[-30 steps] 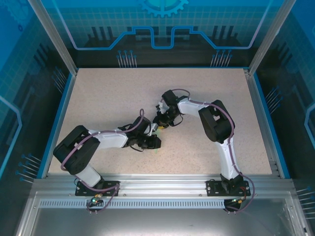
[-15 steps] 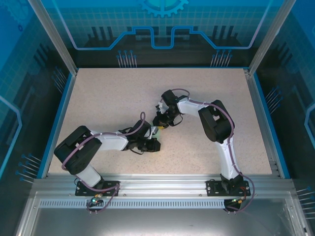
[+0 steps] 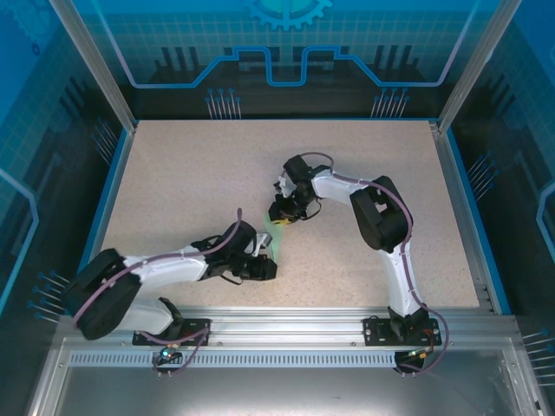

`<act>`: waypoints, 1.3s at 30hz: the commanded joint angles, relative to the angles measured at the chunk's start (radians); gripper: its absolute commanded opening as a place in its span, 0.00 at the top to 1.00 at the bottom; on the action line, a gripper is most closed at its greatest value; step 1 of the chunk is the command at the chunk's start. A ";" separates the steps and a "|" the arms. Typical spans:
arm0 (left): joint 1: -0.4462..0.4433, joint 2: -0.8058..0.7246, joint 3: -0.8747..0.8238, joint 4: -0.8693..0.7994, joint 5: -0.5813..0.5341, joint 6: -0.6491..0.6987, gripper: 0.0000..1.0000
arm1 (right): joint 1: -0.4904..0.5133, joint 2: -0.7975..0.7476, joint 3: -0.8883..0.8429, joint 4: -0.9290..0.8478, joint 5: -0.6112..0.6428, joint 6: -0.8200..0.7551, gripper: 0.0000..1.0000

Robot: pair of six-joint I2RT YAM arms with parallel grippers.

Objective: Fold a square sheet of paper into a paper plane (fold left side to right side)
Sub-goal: Fold the wing for the fifth time at the center of the table, then pick up the paper plane at the center of the table.

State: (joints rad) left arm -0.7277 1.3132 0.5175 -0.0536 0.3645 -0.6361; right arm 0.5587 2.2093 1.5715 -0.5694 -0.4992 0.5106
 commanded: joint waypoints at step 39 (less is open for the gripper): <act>0.107 -0.359 0.096 -0.446 -0.792 -0.189 0.20 | 0.182 -0.378 -0.126 -0.132 0.305 0.028 0.99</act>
State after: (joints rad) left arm -0.6289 0.9600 0.6186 -0.4690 -0.4004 -0.8143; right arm 0.7677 1.8946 1.5143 -0.7643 -0.0914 0.5346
